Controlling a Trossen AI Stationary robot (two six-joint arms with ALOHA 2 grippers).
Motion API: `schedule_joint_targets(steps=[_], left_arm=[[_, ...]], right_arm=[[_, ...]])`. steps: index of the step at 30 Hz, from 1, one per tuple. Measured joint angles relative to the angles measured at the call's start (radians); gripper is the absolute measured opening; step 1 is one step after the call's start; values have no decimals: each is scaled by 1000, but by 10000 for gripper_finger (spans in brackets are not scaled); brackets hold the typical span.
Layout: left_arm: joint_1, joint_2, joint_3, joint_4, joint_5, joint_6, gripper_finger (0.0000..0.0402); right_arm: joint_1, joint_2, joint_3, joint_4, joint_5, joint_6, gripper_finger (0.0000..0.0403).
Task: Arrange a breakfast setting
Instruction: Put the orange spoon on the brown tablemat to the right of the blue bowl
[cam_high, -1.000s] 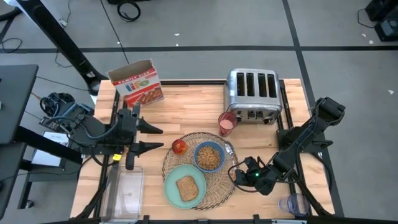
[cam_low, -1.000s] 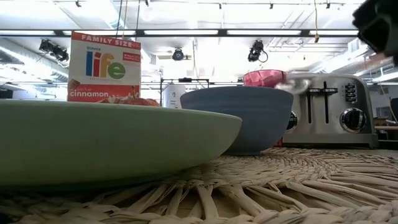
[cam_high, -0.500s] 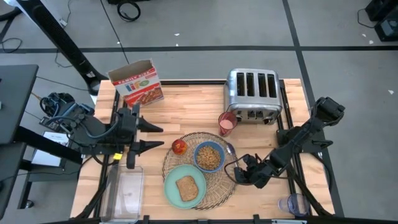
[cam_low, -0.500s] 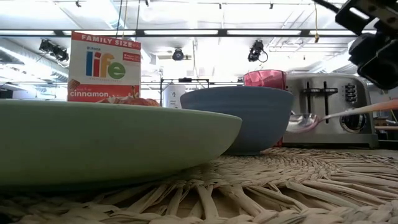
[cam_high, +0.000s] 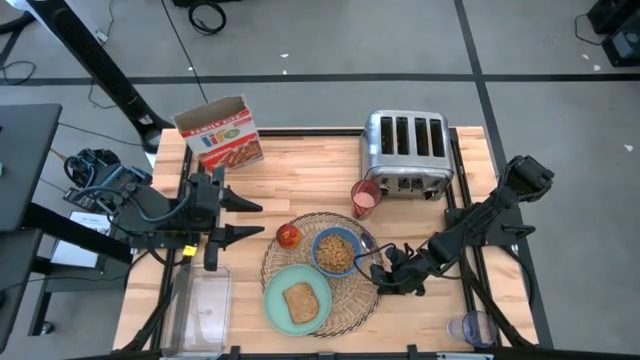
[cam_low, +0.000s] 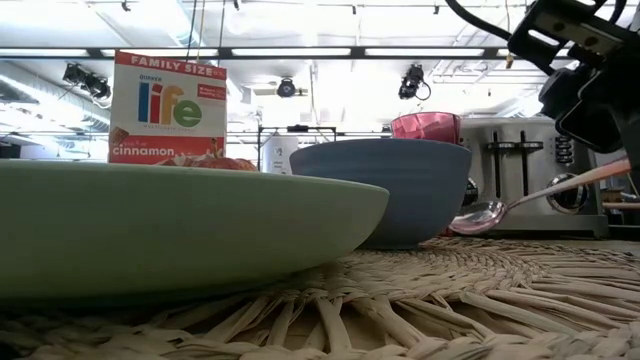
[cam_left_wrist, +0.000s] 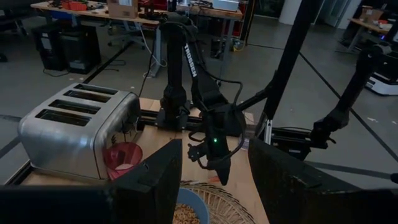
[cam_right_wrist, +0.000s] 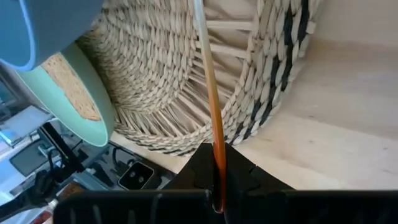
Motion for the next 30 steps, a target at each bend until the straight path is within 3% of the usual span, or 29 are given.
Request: schedule_joint_targets(steps=[19,30], left_arm=[[0,0,0,1,1,-1,190],[0,0,0,1,1,-1,190]], right_arm=[[-11,0,0,48,-27,8,17],[-24,0,0,5,-110,-20,70]])
